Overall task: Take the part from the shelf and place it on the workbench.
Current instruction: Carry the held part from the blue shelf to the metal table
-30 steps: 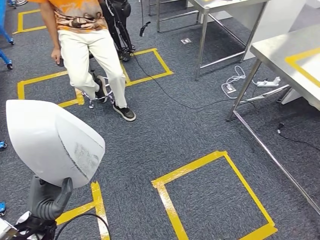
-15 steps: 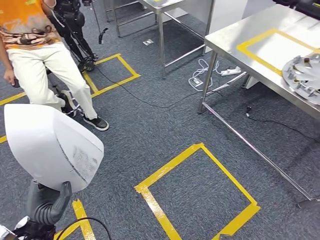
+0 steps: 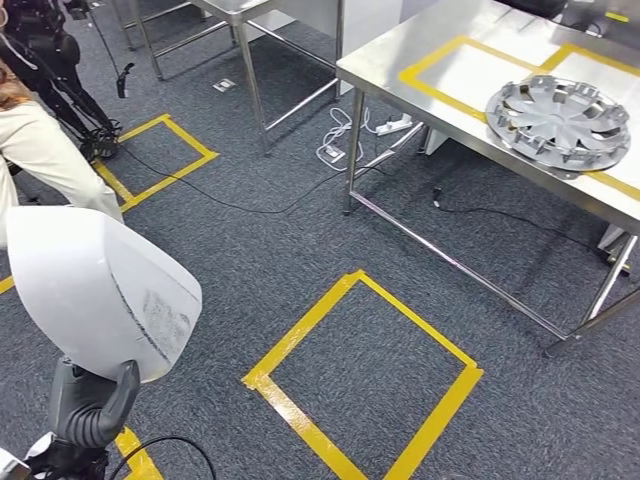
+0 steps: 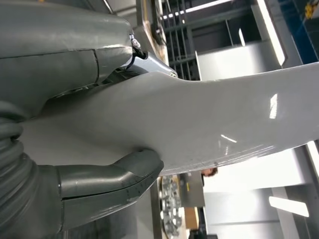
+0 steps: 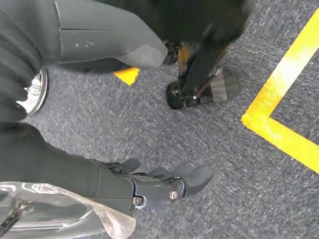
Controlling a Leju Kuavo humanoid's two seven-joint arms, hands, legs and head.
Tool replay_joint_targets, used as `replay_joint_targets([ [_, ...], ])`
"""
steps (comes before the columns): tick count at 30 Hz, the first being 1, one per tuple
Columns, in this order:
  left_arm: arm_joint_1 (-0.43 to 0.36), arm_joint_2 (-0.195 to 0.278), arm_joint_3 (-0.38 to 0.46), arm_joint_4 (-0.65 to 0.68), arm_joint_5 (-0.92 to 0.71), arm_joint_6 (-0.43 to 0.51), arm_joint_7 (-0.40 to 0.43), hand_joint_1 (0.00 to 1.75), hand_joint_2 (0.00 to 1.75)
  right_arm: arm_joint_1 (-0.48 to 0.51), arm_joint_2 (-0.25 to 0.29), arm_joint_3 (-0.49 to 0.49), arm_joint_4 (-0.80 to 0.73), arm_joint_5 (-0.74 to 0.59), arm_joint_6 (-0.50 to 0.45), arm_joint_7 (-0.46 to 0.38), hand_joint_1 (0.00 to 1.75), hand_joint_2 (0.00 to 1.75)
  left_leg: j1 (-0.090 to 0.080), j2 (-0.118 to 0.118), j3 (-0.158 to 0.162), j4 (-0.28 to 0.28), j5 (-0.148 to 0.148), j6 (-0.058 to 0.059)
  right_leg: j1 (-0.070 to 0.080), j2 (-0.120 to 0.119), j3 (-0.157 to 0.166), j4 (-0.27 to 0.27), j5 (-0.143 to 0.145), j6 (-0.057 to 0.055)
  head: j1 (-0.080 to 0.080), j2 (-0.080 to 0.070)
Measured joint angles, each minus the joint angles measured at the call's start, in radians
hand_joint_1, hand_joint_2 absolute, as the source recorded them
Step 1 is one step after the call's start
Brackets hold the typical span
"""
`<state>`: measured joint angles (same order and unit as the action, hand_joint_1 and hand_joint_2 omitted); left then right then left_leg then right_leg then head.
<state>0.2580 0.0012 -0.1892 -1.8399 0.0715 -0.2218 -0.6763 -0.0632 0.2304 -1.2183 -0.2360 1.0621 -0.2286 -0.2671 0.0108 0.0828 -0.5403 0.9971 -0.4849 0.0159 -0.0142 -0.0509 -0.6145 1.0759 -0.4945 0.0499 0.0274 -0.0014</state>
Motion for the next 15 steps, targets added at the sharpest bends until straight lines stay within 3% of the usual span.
replay_joint_targets([
  [2, -0.001, 0.0, 0.0, 0.0, -0.001, 0.002, 0.002, 1.75, 1.75, -0.003, 0.001, -0.003, 0.0, -0.002, 0.001, 0.002, 0.0, 1.75, -0.005, 0.019, 0.005, 0.003, -0.005, -0.011, 0.004, -0.025, 0.041, -0.068, 0.016, -0.011, -0.003, 0.0],
  [4, -0.002, 0.0, -0.001, 0.0, -0.002, 0.004, 0.003, 1.75, 1.75, -0.003, 0.001, -0.008, 0.0, -0.005, 0.002, 0.004, 0.0, 1.75, -0.004, 0.037, 0.011, 0.004, -0.009, -0.022, 0.008, -0.006, 0.041, -0.07, 0.015, -0.027, -0.005, 0.0],
  [5, -0.003, 0.0, -0.001, 0.0, -0.003, 0.005, 0.004, 1.75, 1.75, -0.001, 0.001, -0.011, 0.0, -0.006, 0.003, 0.004, 0.0, 1.75, -0.001, 0.033, 0.014, 0.006, -0.014, -0.028, 0.007, 0.004, 0.042, -0.071, 0.016, -0.033, -0.005, 0.0],
  [7, -0.005, 0.0, -0.002, 0.0, -0.003, 0.006, 0.005, 1.75, 1.75, -0.001, 0.002, -0.015, 0.0, -0.008, 0.003, 0.005, 0.0, 1.75, 0.004, -0.009, 0.0, 0.05, -0.047, -0.036, 0.004, 0.027, 0.048, -0.077, 0.019, -0.044, -0.01, 0.0],
  [9, -0.002, 0.002, -0.002, 0.0, -0.003, 0.007, 0.006, 1.75, 1.75, -0.004, 0.002, -0.017, 0.0, -0.01, 0.003, 0.006, 0.0, 1.75, 0.006, -0.058, -0.055, 0.169, -0.106, -0.038, 0.005, 0.053, 0.051, -0.078, 0.019, -0.051, -0.015, 0.0],
  [11, 0.001, 0.003, -0.002, 0.0, -0.004, 0.008, 0.006, 1.75, 1.75, -0.006, 0.002, -0.018, 0.0, -0.013, 0.003, 0.007, 0.0, 1.75, 0.006, -0.07, -0.114, 0.279, -0.138, -0.036, 0.009, 0.084, 0.053, -0.077, 0.019, -0.055, -0.017, 0.0],
  [12, 0.002, 0.003, -0.002, 0.0, -0.004, 0.009, 0.006, 1.75, 1.75, -0.005, 0.002, -0.019, 0.0, -0.014, 0.003, 0.007, 0.0, 1.75, 0.006, -0.073, -0.123, 0.287, -0.124, -0.034, 0.01, 0.099, 0.055, -0.076, 0.018, -0.056, -0.017, 0.0],
  [13, 0.002, 0.004, -0.002, 0.0, -0.004, 0.009, 0.006, 1.75, 1.75, -0.004, 0.002, -0.02, 0.0, -0.015, 0.004, 0.007, 0.0, 1.75, 0.006, -0.079, -0.114, 0.255, -0.09, -0.03, 0.011, 0.116, 0.058, -0.076, 0.017, -0.056, -0.017, 0.0],
  [15, 0.002, 0.005, -0.002, 0.0, -0.004, 0.01, 0.006, 1.75, 1.75, -0.004, 0.003, -0.022, 0.0, -0.016, 0.004, 0.007, 0.0, 1.75, 0.007, -0.119, -0.067, 0.128, -0.011, -0.02, 0.012, 0.145, 0.061, -0.073, 0.015, -0.054, -0.016, 0.0],
])
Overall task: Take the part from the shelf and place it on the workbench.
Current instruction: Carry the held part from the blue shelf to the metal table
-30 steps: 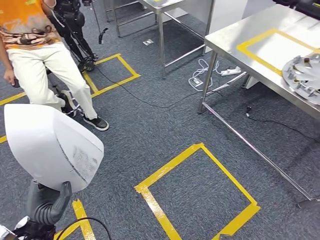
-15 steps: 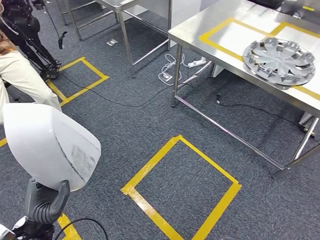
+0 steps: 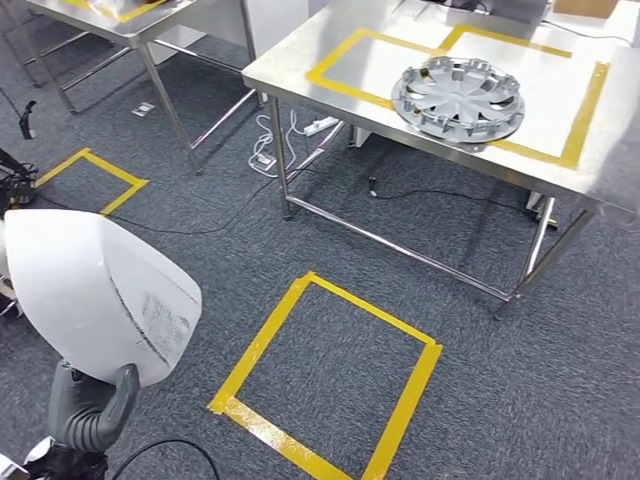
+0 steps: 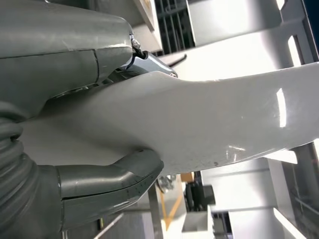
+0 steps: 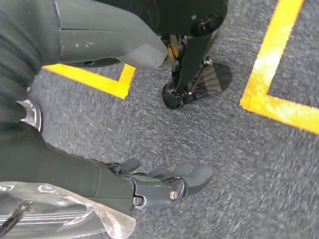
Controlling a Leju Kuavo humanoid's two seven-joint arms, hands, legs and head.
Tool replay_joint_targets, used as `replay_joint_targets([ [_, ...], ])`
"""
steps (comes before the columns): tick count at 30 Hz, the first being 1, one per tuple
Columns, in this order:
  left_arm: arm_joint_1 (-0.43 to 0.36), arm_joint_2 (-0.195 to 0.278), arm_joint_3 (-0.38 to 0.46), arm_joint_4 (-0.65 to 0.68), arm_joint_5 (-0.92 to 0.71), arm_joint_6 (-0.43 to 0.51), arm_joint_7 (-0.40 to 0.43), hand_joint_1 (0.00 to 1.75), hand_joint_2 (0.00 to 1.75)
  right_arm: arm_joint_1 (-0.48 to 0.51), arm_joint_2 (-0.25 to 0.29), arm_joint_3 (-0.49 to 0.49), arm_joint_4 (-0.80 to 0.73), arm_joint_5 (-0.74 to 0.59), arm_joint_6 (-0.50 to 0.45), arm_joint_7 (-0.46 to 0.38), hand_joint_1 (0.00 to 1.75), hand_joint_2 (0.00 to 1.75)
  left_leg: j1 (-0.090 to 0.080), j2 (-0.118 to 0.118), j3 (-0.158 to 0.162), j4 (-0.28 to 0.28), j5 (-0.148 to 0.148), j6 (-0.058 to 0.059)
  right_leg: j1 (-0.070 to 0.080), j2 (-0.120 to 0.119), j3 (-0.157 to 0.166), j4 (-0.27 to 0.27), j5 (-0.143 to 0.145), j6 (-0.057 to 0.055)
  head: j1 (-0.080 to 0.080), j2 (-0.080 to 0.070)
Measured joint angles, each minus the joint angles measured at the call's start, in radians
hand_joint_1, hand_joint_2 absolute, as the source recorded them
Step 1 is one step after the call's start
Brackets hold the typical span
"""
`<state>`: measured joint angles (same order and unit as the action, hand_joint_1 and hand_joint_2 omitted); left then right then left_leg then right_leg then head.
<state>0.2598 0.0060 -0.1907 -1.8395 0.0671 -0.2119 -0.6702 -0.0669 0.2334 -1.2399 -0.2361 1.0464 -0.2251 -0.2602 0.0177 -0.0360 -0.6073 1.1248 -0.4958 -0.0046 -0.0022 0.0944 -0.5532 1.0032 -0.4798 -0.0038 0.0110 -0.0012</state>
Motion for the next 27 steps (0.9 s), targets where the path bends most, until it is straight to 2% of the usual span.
replay_joint_targets([
  [1, 0.0, 0.0, 0.0, 0.0, 0.0, 0.0, 0.0, 1.75, 1.75, -0.001, 0.001, 0.0, 0.0, 0.0, 0.0, 0.0, 0.0, 1.75, 0.001, -0.023, 0.021, -0.057, 0.021, 0.003, 0.0, 0.014, -0.003, 0.002, -0.001, 0.003, 0.0, 0.0],
  [2, 0.0, 0.001, 0.0, 0.0, 0.0, 0.001, 0.0, 1.75, 1.75, -0.002, 0.002, 0.0, 0.0, 0.0, 0.0, 0.0, 0.0, 1.75, 0.002, -0.041, 0.034, -0.091, 0.027, 0.005, -0.002, 0.026, -0.008, 0.004, 0.0, 0.008, 0.0, 0.0],
  [3, 0.0, 0.001, 0.0, 0.0, 0.0, 0.001, 0.0, 1.75, 1.75, -0.001, 0.002, -0.001, 0.0, 0.001, 0.0, 0.0, 0.0, 1.75, 0.001, -0.047, 0.037, -0.102, 0.022, 0.005, -0.005, 0.036, -0.014, 0.004, 0.001, 0.014, 0.001, 0.0],
  [4, 0.0, 0.001, 0.0, 0.0, 0.0, 0.002, 0.0, 1.75, 1.75, 0.001, 0.002, -0.001, 0.0, 0.001, 0.0, 0.0, 0.0, 1.75, 0.0, -0.039, 0.04, -0.109, 0.021, 0.006, -0.008, 0.047, -0.021, 0.003, 0.003, 0.021, 0.0, 0.0],
  [5, -0.001, 0.001, 0.0, 0.0, -0.001, 0.003, 0.0, 1.75, 1.75, 0.004, 0.002, -0.001, 0.0, 0.001, 0.003, 0.0, 0.0, 1.75, 0.0, -0.03, 0.041, -0.113, 0.024, 0.01, -0.01, 0.042, -0.026, 0.003, 0.002, 0.027, 0.0, 0.0],
  [7, -0.002, 0.0, 0.0, 0.0, -0.003, 0.007, -0.001, 1.75, 1.75, 0.006, 0.002, -0.001, 0.0, -0.001, 0.015, -0.003, 0.0, 1.75, 0.002, -0.008, 0.047, -0.124, 0.029, 0.021, -0.008, -0.012, -0.05, 0.04, -0.023, 0.036, 0.005, 0.0],
  [8, -0.001, 0.0, 0.0, 0.0, -0.006, 0.009, -0.002, 1.75, 1.75, 0.004, 0.002, -0.001, 0.0, -0.002, 0.022, -0.004, 0.0, 1.75, 0.002, 0.003, 0.049, -0.128, 0.03, 0.025, -0.008, -0.048, -0.073, 0.088, -0.051, 0.039, 0.007, 0.0],
  [9, 0.001, 0.0, 0.001, 0.0, -0.008, 0.01, -0.002, 1.75, 1.75, 0.002, 0.002, -0.001, 0.0, -0.002, 0.029, -0.003, 0.0, 1.75, 0.001, 0.014, 0.049, -0.128, 0.029, 0.028, -0.008, -0.073, -0.105, 0.151, -0.083, 0.043, 0.009, 0.0],
  [10, 0.002, 0.0, 0.001, 0.0, -0.01, 0.011, -0.003, 1.75, 1.75, 0.001, 0.002, -0.001, 0.0, -0.001, 0.034, -0.001, 0.0, 1.75, 0.0, 0.024, 0.048, -0.128, 0.028, 0.029, -0.01, -0.082, -0.137, 0.217, -0.11, 0.047, 0.01, 0.0],
  [11, 0.003, 0.001, 0.001, 0.0, -0.012, 0.011, -0.003, 1.75, 1.75, 0.001, 0.002, -0.001, 0.0, 0.0, 0.04, 0.003, 0.0, 1.75, 0.0, 0.033, 0.048, -0.128, 0.028, 0.029, -0.012, -0.085, -0.159, 0.263, -0.122, 0.051, 0.009, 0.0],
  [12, 0.002, 0.001, 0.001, 0.0, -0.012, 0.011, -0.003, 1.75, 1.75, 0.003, 0.002, -0.001, 0.0, 0.001, 0.047, 0.007, 0.0, 1.75, 0.0, 0.04, 0.049, -0.128, 0.027, 0.029, -0.014, -0.086, -0.164, 0.275, -0.116, 0.055, 0.01, 0.0],
  [13, 0.002, 0.001, 0.001, 0.0, -0.012, 0.011, -0.003, 1.75, 1.75, 0.004, 0.002, -0.001, 0.0, 0.002, 0.056, 0.011, 0.0, 1.75, 0.001, 0.044, 0.049, -0.127, 0.026, 0.028, -0.016, -0.088, -0.148, 0.248, -0.093, 0.058, 0.01, 0.0],
  [15, 0.0, 0.0, 0.0, 0.0, -0.012, 0.011, -0.004, 1.75, 1.75, 0.005, 0.002, -0.001, 0.0, 0.004, 0.072, 0.018, 0.0, 1.75, 0.001, 0.048, 0.051, -0.125, 0.023, 0.021, -0.019, -0.097, -0.073, 0.112, -0.034, 0.059, 0.01, 0.0],
  [16, -0.001, 0.0, 0.0, 0.0, -0.011, 0.011, -0.004, 1.75, 1.75, 0.004, 0.002, -0.001, 0.0, 0.005, 0.078, 0.021, 0.0, 1.75, 0.0, 0.049, 0.052, -0.123, 0.021, 0.016, -0.019, -0.1, -0.038, 0.052, -0.016, 0.055, 0.009, 0.0],
  [17, -0.002, 0.0, 0.0, 0.0, -0.011, 0.011, -0.005, 1.75, 1.75, 0.003, 0.002, -0.001, 0.0, 0.005, 0.081, 0.023, 0.0, 1.75, -0.002, 0.05, 0.052, -0.121, 0.02, 0.009, -0.018, -0.102, -0.015, 0.013, -0.009, 0.05, 0.009, 0.0],
  [20, -0.004, 0.0, 0.0, 0.0, -0.011, 0.011, -0.008, 1.75, 1.75, 0.004, 0.002, -0.001, 0.0, 0.005, 0.089, 0.028, 0.0, 1.75, 0.0, 0.051, 0.053, -0.12, 0.018, -0.009, -0.013, -0.099, -0.004, 0.0, -0.011, 0.029, 0.008, 0.0],
  [22, -0.005, 0.001, -0.001, 0.0, -0.011, 0.01, -0.009, 1.75, 1.75, 0.005, 0.002, -0.001, 0.0, 0.005, 0.093, 0.032, 0.0, 1.75, 0.003, 0.049, 0.043, -0.088, -0.005, -0.017, -0.015, -0.098, 0.002, -0.004, -0.009, 0.014, 0.006, 0.0],
  [23, -0.005, 0.001, -0.001, 0.0, -0.011, 0.01, -0.009, 1.75, 1.75, 0.004, 0.002, -0.001, 0.0, 0.005, 0.095, 0.033, 0.0, 1.75, 0.004, 0.048, 0.023, -0.041, -0.032, -0.02, -0.016, -0.098, 0.005, -0.006, -0.009, 0.008, 0.004, 0.0],
  [25, -0.005, 0.001, -0.001, 0.0, -0.011, 0.01, -0.01, 1.75, 1.75, 0.003, 0.002, -0.001, 0.0, 0.005, 0.097, 0.033, 0.0, 1.75, 0.003, 0.046, -0.041, 0.095, -0.092, -0.022, -0.014, -0.096, 0.009, -0.006, -0.013, 0.0, 0.002, 0.0],
  [26, -0.004, 0.001, -0.001, 0.0, -0.011, 0.01, -0.01, 1.75, 1.75, 0.004, 0.002, -0.001, 0.0, 0.005, 0.098, 0.033, 0.0, 1.75, 0.003, 0.046, -0.069, 0.15, -0.107, -0.023, -0.012, -0.095, 0.011, -0.006, -0.015, -0.002, 0.002, 0.0],
  [27, -0.004, 0.001, -0.001, 0.0, -0.011, 0.01, -0.01, 1.75, 1.75, 0.005, 0.002, -0.001, 0.0, 0.005, 0.098, 0.033, 0.0, 1.75, 0.003, 0.045, -0.084, 0.173, -0.103, -0.022, -0.011, -0.093, 0.014, -0.006, -0.017, -0.003, 0.002, 0.0],
])
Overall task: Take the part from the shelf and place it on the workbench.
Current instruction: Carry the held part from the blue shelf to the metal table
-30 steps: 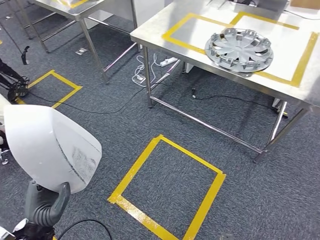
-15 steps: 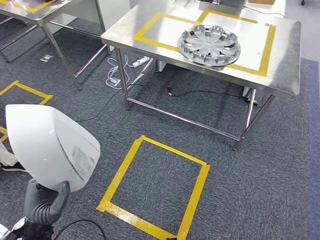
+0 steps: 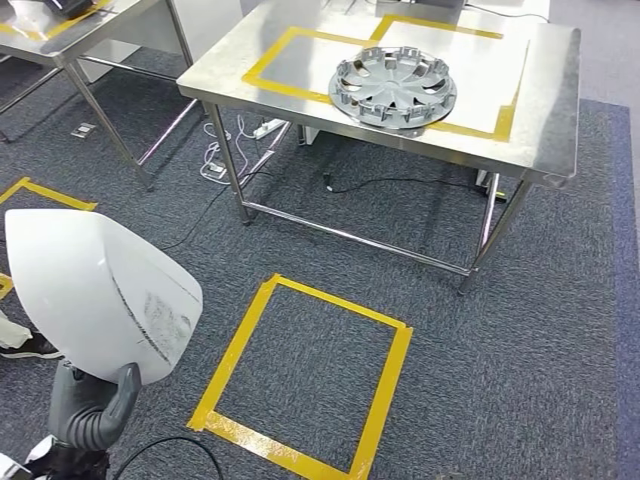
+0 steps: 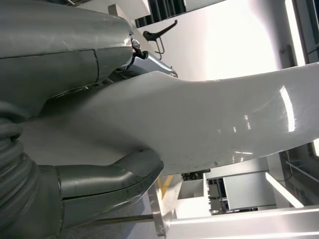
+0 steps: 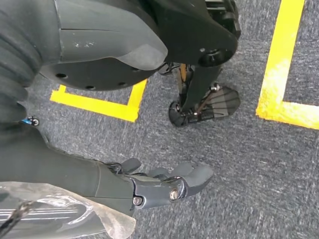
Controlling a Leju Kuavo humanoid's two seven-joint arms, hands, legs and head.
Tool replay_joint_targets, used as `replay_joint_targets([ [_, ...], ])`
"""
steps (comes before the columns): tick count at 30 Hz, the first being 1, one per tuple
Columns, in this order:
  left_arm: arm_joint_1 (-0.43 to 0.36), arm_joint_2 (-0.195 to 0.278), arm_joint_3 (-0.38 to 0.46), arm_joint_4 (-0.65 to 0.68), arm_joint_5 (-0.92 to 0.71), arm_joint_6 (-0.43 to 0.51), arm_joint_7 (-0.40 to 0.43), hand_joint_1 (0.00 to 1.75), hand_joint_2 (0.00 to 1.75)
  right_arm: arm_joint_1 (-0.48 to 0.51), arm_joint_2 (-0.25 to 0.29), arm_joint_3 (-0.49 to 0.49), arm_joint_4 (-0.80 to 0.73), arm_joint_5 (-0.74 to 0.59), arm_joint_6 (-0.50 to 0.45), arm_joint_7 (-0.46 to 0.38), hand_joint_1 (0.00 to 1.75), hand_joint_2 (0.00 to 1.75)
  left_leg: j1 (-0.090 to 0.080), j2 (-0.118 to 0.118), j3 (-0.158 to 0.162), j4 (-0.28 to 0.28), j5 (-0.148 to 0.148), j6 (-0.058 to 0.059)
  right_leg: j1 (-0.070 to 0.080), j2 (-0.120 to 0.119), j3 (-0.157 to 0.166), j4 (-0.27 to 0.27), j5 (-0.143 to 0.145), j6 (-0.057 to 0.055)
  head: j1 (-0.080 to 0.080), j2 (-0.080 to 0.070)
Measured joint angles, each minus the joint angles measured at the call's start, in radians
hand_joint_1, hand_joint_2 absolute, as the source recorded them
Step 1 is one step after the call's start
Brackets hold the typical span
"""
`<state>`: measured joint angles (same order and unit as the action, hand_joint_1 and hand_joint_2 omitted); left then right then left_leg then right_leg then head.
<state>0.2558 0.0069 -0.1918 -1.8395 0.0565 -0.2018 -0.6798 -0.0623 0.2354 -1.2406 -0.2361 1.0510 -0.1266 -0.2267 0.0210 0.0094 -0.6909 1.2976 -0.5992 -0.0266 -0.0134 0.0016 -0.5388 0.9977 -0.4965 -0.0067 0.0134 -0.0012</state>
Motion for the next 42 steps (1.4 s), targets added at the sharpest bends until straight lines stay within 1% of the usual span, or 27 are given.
replay_joint_targets([
  [1, 0.0, 0.0, 0.0, 0.0, 0.0, 0.0, 0.0, 1.75, 1.75, 0.001, 0.0, 0.0, 0.0, 0.0, 0.0, 0.0, 0.0, 1.75, 0.0, 0.0, 0.004, -0.017, 0.024, 0.002, 0.001, 0.003, 0.004, 0.0, -0.003, 0.0, 0.0, 0.0],
  [3, 0.0, 0.0, 0.0, 0.0, 0.0, 0.0, 0.0, 1.75, 1.75, 0.001, 0.0, 0.0, 0.0, 0.0, 0.001, 0.0, 0.0, 1.75, -0.001, -0.002, 0.055, -0.139, 0.1, 0.009, 0.001, 0.009, 0.013, 0.001, -0.01, 0.004, 0.0, 0.0],
  [4, -0.001, 0.0, 0.0, 0.0, 0.0, 0.0, 0.0, 1.75, 1.75, 0.0, 0.0, 0.0, 0.0, 0.0, 0.001, 0.0, 0.0, 1.75, -0.002, -0.003, 0.084, -0.203, 0.126, 0.013, 0.003, 0.011, 0.016, 0.002, -0.015, 0.008, 0.0, 0.0],
  [6, -0.002, 0.0, 0.0, 0.0, 0.0, 0.0, 0.0, 1.75, 1.75, -0.001, 0.0, 0.0, 0.0, 0.0, 0.002, 0.001, 0.0, 1.75, -0.006, -0.006, 0.112, -0.269, 0.137, 0.019, 0.006, 0.013, 0.016, 0.004, -0.02, 0.019, 0.001, 0.0],
  [8, -0.002, 0.0, 0.0, 0.0, 0.0, 0.0, -0.001, 1.75, 1.75, 0.0, 0.0, 0.0, 0.0, 0.0, 0.002, 0.001, 0.0, 1.75, -0.008, -0.007, 0.112, -0.277, 0.132, 0.026, 0.006, 0.013, 0.015, 0.001, -0.021, 0.03, 0.002, 0.0],
  [10, -0.003, 0.0, 0.001, 0.0, 0.0, -0.001, -0.001, 1.75, 1.75, 0.0, 0.0, 0.0, 0.0, 0.0, 0.003, 0.002, 0.0, 1.75, -0.005, -0.006, 0.119, -0.288, 0.134, 0.036, 0.005, 0.011, 0.007, 0.018, -0.036, 0.039, 0.005, 0.0],
  [12, -0.005, -0.001, 0.0, 0.0, 0.0, -0.002, -0.001, 1.75, 1.75, -0.002, 0.0, 0.0, 0.0, 0.0, 0.007, 0.003, 0.0, 1.75, -0.002, -0.003, 0.125, -0.294, 0.134, 0.045, 0.004, 0.008, -0.042, 0.111, -0.082, 0.046, 0.01, 0.0],
  [14, -0.006, -0.001, 0.0, 0.0, 0.0, -0.002, -0.001, 1.75, 1.75, 0.0, 0.0, 0.0, 0.0, 0.001, 0.01, 0.006, 0.0, 1.75, -0.004, -0.002, 0.125, -0.294, 0.131, 0.05, 0.003, 0.007, -0.122, 0.25, -0.129, 0.05, 0.013, 0.0],
  [15, -0.006, -0.001, 0.0, 0.0, 0.0, -0.003, -0.001, 1.75, 1.75, 0.001, 0.0, 0.0, 0.0, 0.001, 0.011, 0.008, 0.0, 1.75, -0.004, -0.001, 0.126, -0.294, 0.129, 0.051, 0.003, 0.007, -0.149, 0.29, -0.131, 0.051, 0.012, 0.0],
  [16, -0.006, -0.001, 0.0, 0.0, 0.0, -0.003, -0.001, 1.75, 1.75, 0.002, 0.0, 0.0, 0.0, 0.002, 0.012, 0.009, 0.0, 1.75, -0.004, -0.002, 0.129, -0.294, 0.127, 0.051, 0.002, 0.007, -0.158, 0.289, -0.112, 0.051, 0.013, 0.0],
  [17, -0.006, 0.0, 0.0, 0.0, 0.0, -0.003, -0.001, 1.75, 1.75, 0.003, -0.001, 0.0, 0.0, 0.002, 0.013, 0.01, 0.0, 1.75, -0.004, -0.002, 0.133, -0.294, 0.124, 0.05, 0.002, 0.006, -0.145, 0.246, -0.075, 0.051, 0.013, 0.0],
  [18, -0.006, 0.0, 0.0, 0.0, 0.0, -0.003, -0.001, 1.75, 1.75, 0.003, -0.001, 0.0, 0.0, 0.003, 0.014, 0.01, 0.0, 1.75, -0.004, -0.003, 0.138, -0.294, 0.12, 0.047, 0.002, 0.004, -0.117, 0.176, -0.03, 0.049, 0.013, 0.0],
  [19, -0.007, 0.0, 0.0, 0.0, 0.0, -0.004, -0.001, 1.75, 1.75, 0.002, -0.001, 0.0, 0.0, 0.004, 0.015, 0.011, 0.0, 1.75, -0.005, -0.003, 0.142, -0.293, 0.116, 0.042, 0.003, 0.001, -0.086, 0.106, 0.0, 0.048, 0.013, 0.0],
  [20, -0.007, 0.0, 0.0, 0.0, 0.0, -0.004, -0.001, 1.75, 1.75, 0.001, -0.001, 0.0, 0.0, 0.005, 0.017, 0.012, 0.0, 1.75, -0.007, -0.003, 0.144, -0.292, 0.112, 0.037, 0.004, -0.001, -0.06, 0.051, 0.018, 0.044, 0.013, 0.0],
  [21, -0.008, 0.0, 0.0, 0.001, 0.0, -0.004, -0.001, 1.75, 1.75, 0.001, -0.001, 0.0, 0.0, 0.006, 0.019, 0.013, 0.0, 1.75, -0.009, -0.003, 0.145, -0.29, 0.11, 0.031, 0.005, -0.002, -0.045, 0.022, 0.022, 0.039, 0.012, 0.0],
  [24, -0.011, 0.0, 0.0, 0.0, 0.0, -0.005, -0.001, 1.75, 1.75, 0.003, -0.001, 0.0, 0.0, 0.009, 0.021, 0.016, 0.0, 1.75, -0.008, -0.002, 0.147, -0.288, 0.103, 0.016, 0.007, 0.0, -0.034, 0.012, 0.013, 0.021, 0.01, 0.0],
  [26, -0.013, 0.001, 0.0, 0.0, 0.0, -0.005, -0.001, 1.75, 1.75, 0.004, -0.002, 0.0, 0.0, 0.01, 0.021, 0.017, 0.0, 1.75, -0.006, -0.003, 0.133, -0.246, 0.077, 0.007, 0.005, -0.001, -0.023, 0.006, 0.011, 0.007, 0.006, 0.0],
  [27, -0.013, 0.002, -0.001, 0.001, 0.001, -0.006, -0.002, 1.75, 1.75, 0.003, -0.002, 0.0, 0.0, 0.011, 0.021, 0.017, 0.0, 1.75, -0.005, -0.004, 0.109, -0.193, 0.051, 0.004, 0.004, -0.001, -0.018, 0.004, 0.009, 0.002, 0.003, 0.0],
  [29, -0.013, 0.003, -0.001, 0.001, 0.002, -0.006, -0.002, 1.75, 1.75, 0.002, -0.002, 0.0, 0.0, 0.013, 0.023, 0.015, 0.0, 1.75, -0.005, -0.005, 0.036, -0.056, -0.001, 0.001, 0.006, -0.001, -0.01, 0.004, 0.003, -0.006, 0.0, 0.0],
  [30, -0.012, 0.004, -0.001, 0.002, 0.002, -0.006, -0.002, 1.75, 1.75, 0.002, -0.002, 0.0, 0.0, 0.014, 0.024, 0.015, 0.0, 1.75, -0.005, -0.005, 0.008, -0.01, -0.008, 0.001, 0.008, 0.0, -0.006, 0.004, -0.001, -0.008, 0.0, 0.0],
  [31, -0.011, 0.004, -0.001, 0.002, 0.002, -0.006, -0.002, 1.75, 1.75, 0.003, -0.002, 0.0, 0.0, 0.015, 0.026, 0.013, 0.0, 1.75, -0.005, -0.005, -0.004, 0.0, 0.006, 0.003, 0.01, 0.002, -0.001, 0.004, -0.005, -0.009, 0.0, 0.0],
  [32, -0.011, 0.005, -0.001, 0.003, 0.003, -0.006, -0.002, 1.75, 1.75, 0.004, -0.002, 0.0, 0.0, 0.016, 0.027, 0.013, 0.0, 1.75, -0.005, -0.005, 0.003, -0.03, 0.039, 0.006, 0.011, 0.004, 0.006, 0.004, -0.01, -0.009, 0.0, 0.0],
  [34, -0.011, 0.005, -0.001, 0.003, 0.004, -0.006, -0.002, 1.75, 1.75, 0.005, -0.002, 0.001, 0.0, 0.019, 0.03, 0.011, 0.0, 1.75, -0.01, -0.006, 0.051, -0.155, 0.12, 0.02, 0.013, 0.007, 0.017, 0.004, -0.021, -0.006, 0.0, 0.0],
  [35, -0.011, 0.005, -0.001, 0.003, 0.005, -0.006, -0.002, 1.75, 1.75, 0.004, -0.002, 0.001, 0.0, 0.019, 0.031, 0.01, 0.0, 1.75, -0.013, -0.006, 0.076, -0.214, 0.142, 0.026, 0.015, 0.008, 0.021, 0.006, -0.027, -0.002, 0.0, 0.0],
  [37, -0.012, 0.005, -0.001, 0.003, 0.006, -0.006, -0.002, 1.75, 1.75, 0.004, -0.002, 0.001, 0.001, 0.02, 0.032, 0.01, 0.0, 1.75, -0.019, -0.006, 0.097, -0.265, 0.144, 0.033, 0.016, 0.008, 0.021, 0.006, -0.034, 0.008, 0.0, 0.0],
  [40, -0.012, 0.005, 0.0, 0.003, 0.007, -0.007, -0.003, 1.75, 1.75, 0.003, -0.002, 0.001, 0.001, 0.02, 0.033, 0.01, 0.0, 1.75, -0.016, -0.006, 0.105, -0.282, 0.14, 0.043, 0.014, 0.005, 0.02, 0.01, -0.044, 0.024, 0.001, 0.0],
  [42, -0.013, 0.005, 0.0, 0.003, 0.007, -0.007, -0.003, 1.75, 1.75, 0.001, -0.002, 0.002, 0.0, 0.021, 0.033, 0.009, 0.0, 1.75, -0.011, -0.005, 0.115, -0.294, 0.14, 0.052, 0.013, 0.005, -0.016, 0.076, -0.076, 0.034, 0.005, 0.0],
])
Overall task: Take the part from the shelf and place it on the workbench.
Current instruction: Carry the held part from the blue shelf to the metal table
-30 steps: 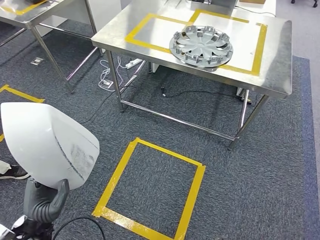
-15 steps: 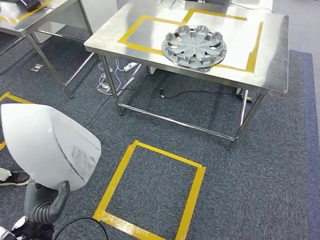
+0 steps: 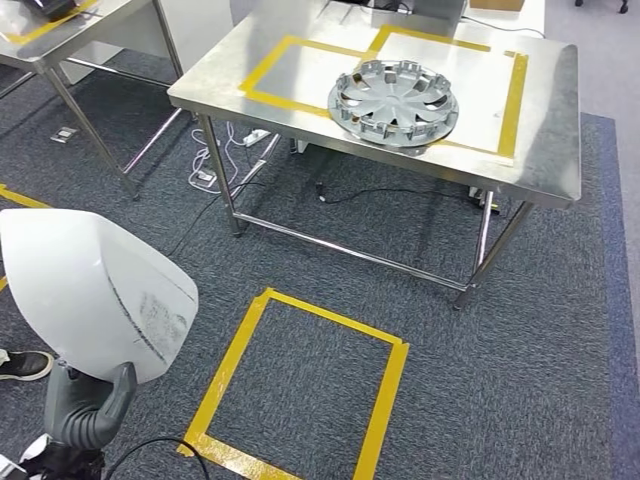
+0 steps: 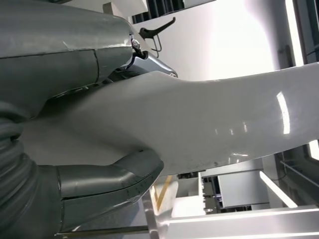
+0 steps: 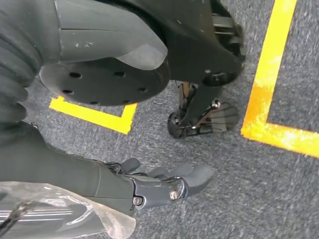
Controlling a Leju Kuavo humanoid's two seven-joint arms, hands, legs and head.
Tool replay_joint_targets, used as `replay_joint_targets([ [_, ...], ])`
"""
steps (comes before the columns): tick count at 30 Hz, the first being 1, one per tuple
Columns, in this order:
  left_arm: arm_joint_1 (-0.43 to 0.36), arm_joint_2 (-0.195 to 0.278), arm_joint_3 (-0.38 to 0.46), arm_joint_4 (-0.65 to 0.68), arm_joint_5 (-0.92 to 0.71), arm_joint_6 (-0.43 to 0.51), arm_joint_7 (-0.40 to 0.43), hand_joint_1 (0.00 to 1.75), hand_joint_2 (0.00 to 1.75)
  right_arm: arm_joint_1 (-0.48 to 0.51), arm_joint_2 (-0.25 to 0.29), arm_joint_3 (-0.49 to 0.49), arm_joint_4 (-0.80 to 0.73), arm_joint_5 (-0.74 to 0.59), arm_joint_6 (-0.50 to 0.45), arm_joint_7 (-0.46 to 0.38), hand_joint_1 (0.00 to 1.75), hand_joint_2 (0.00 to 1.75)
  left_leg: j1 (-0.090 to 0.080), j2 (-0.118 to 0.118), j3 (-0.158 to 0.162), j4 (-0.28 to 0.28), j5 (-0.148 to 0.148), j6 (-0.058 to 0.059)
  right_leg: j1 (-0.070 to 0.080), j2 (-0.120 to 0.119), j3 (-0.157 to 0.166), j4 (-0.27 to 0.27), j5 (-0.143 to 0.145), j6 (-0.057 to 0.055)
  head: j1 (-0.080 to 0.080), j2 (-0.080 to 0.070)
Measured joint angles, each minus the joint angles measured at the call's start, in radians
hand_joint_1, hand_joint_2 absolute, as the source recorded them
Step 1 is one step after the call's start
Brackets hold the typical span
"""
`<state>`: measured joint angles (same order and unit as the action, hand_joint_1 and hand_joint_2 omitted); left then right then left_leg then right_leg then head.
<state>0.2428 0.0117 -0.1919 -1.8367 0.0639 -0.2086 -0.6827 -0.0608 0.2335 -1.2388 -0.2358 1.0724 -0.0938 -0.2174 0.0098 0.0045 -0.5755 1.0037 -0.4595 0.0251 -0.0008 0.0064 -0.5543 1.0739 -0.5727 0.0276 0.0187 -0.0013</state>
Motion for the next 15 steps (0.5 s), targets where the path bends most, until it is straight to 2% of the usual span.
replay_joint_targets([
  [2, -0.001, -0.001, 0.0, 0.0, 0.0, 0.0, 0.0, 1.75, 1.75, 0.001, 0.0, 0.001, 0.0, 0.002, 0.0, 0.0, 0.0, 1.75, 0.0, 0.001, 0.004, -0.001, -0.005, 0.005, -0.003, 0.0, -0.081, 0.138, -0.05, 0.007, 0.004, 0.0],
  [3, 0.0, -0.001, 0.0, 0.0, 0.001, 0.0, 0.0, 1.75, 1.75, 0.002, 0.0, 0.001, 0.0, 0.002, 0.0, 0.0, 0.0, 1.75, 0.0, 0.001, 0.006, -0.001, -0.008, 0.006, -0.004, 0.0, -0.123, 0.199, -0.063, 0.01, 0.005, 0.0],
  [4, 0.0, -0.001, 0.0, 0.0, 0.001, 0.0, 0.0, 1.75, 1.75, 0.003, 0.0, 0.001, 0.0, 0.003, 0.0, 0.0, 0.0, 1.75, 0.0, 0.001, 0.01, -0.001, -0.012, 0.006, -0.005, 0.0, -0.151, 0.229, -0.056, 0.012, 0.006, 0.0],
  [5, 0.001, -0.001, 0.0, 0.0, 0.001, 0.0, 0.0, 1.75, 1.75, 0.005, -0.001, 0.001, 0.0, 0.003, 0.0, 0.0, 0.0, 1.75, 0.0, 0.0, 0.016, -0.001, -0.017, 0.005, -0.007, -0.001, -0.158, 0.219, -0.029, 0.014, 0.006, 0.0],
  [6, 0.001, -0.001, 0.0, 0.0, 0.001, 0.0, 0.0, 1.75, 1.75, 0.006, -0.002, 0.001, 0.0, 0.003, 0.0, 0.0, 0.0, 1.75, 0.001, -0.001, 0.024, -0.001, -0.023, 0.003, -0.009, -0.001, -0.146, 0.171, 0.014, 0.016, 0.007, 0.0],
  [7, 0.001, -0.001, 0.0, 0.0, 0.002, 0.0, 0.0, 1.75, 1.75, 0.006, -0.002, 0.001, 0.0, 0.003, 0.0, 0.0, 0.0, 1.75, 0.002, -0.002, 0.033, -0.001, -0.03, -0.001, -0.011, -0.004, -0.119, 0.098, 0.061, 0.017, 0.007, 0.0],
  [8, 0.001, -0.001, 0.0, 0.0, 0.002, 0.0, 0.0, 1.75, 1.75, 0.006, -0.003, 0.001, 0.0, 0.003, 0.001, 0.0, 0.0, 1.75, 0.001, -0.002, 0.041, 0.0, -0.038, -0.007, -0.011, -0.006, -0.09, 0.031, 0.093, 0.017, 0.007, 0.0],
  [9, 0.001, -0.001, 0.0, 0.0, 0.002, 0.0, 0.0, 1.75, 1.75, 0.005, -0.003, 0.001, 0.0, 0.003, 0.001, 0.0, 0.0, 1.75, 0.0, -0.002, 0.046, 0.001, -0.044, -0.013, -0.011, -0.007, -0.064, -0.019, 0.108, 0.013, 0.007, 0.0],
  [10, 0.001, -0.001, 0.0, 0.0, 0.002, 0.0, 0.0, 1.75, 1.75, 0.004, -0.003, 0.002, 0.001, 0.003, 0.002, 0.0, 0.0, 1.75, -0.001, -0.002, 0.048, 0.002, -0.049, -0.019, -0.009, -0.007, -0.049, -0.046, 0.109, 0.008, 0.006, 0.0],
  [13, 0.0, -0.001, -0.001, 0.0, 0.003, 0.0, 0.0, 1.75, 1.75, 0.006, -0.003, 0.002, 0.001, 0.003, 0.003, 0.0, 0.0, 1.75, -0.001, -0.002, 0.055, 0.002, -0.06, -0.033, -0.007, -0.005, -0.035, -0.055, 0.094, -0.014, 0.001, 0.0],
  [15, -0.001, -0.001, -0.001, 0.0, 0.003, 0.0, 0.0, 1.75, 1.75, 0.007, -0.003, 0.002, 0.001, 0.003, 0.004, 0.0, 0.0, 1.75, 0.001, -0.002, 0.042, 0.05, -0.088, -0.042, -0.01, -0.005, -0.023, -0.058, 0.088, -0.028, -0.003, 0.0],
])
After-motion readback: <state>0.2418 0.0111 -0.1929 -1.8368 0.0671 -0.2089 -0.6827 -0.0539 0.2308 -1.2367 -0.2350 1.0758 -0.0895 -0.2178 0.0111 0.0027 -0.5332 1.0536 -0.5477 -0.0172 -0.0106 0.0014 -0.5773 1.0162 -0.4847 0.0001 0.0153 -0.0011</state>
